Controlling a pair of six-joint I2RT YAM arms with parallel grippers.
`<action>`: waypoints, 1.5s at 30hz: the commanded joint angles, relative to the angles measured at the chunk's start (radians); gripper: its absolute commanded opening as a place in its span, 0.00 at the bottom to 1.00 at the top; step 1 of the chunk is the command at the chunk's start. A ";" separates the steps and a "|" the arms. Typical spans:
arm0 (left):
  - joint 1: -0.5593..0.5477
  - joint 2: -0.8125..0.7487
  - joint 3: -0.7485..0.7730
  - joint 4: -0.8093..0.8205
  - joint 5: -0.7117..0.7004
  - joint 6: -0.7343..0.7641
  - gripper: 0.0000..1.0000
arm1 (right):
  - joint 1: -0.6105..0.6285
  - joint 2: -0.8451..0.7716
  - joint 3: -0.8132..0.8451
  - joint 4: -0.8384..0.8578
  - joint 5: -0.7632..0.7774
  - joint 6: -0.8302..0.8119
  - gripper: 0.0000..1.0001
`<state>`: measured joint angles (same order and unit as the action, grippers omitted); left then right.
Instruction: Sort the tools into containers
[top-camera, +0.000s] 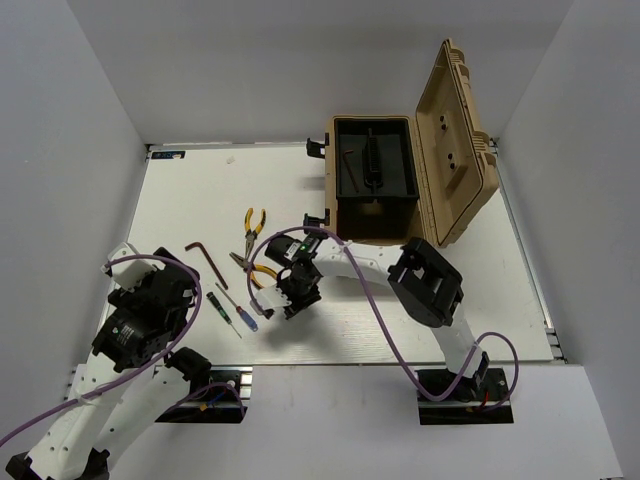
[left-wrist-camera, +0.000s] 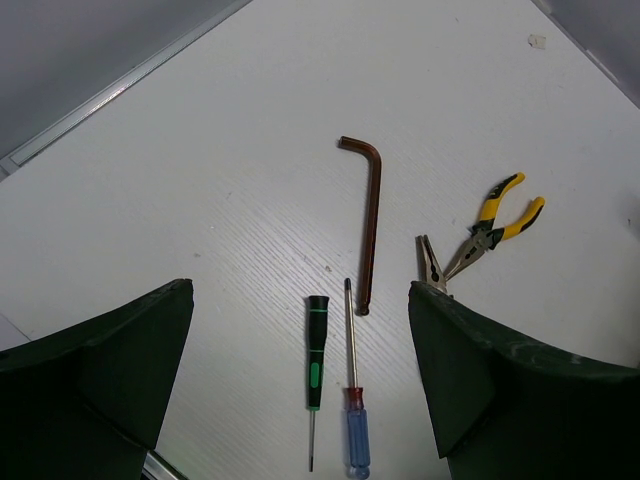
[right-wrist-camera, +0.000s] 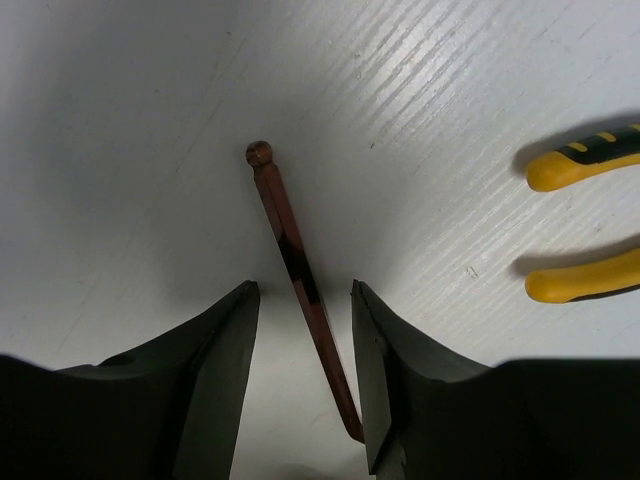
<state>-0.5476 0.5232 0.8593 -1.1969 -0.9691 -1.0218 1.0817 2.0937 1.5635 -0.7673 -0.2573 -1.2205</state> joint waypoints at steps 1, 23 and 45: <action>0.003 0.001 -0.003 0.002 -0.025 -0.023 0.99 | -0.026 0.046 0.042 -0.004 -0.023 -0.047 0.48; 0.003 -0.008 -0.003 0.002 -0.025 -0.023 0.99 | -0.034 0.097 -0.042 -0.072 0.070 -0.183 0.41; 0.003 -0.017 -0.013 0.011 -0.016 -0.023 0.99 | -0.009 0.210 0.083 -0.317 0.092 -0.202 0.40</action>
<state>-0.5476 0.5121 0.8570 -1.1954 -0.9691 -1.0222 1.0676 2.2013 1.7260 -0.9768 -0.2329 -1.4185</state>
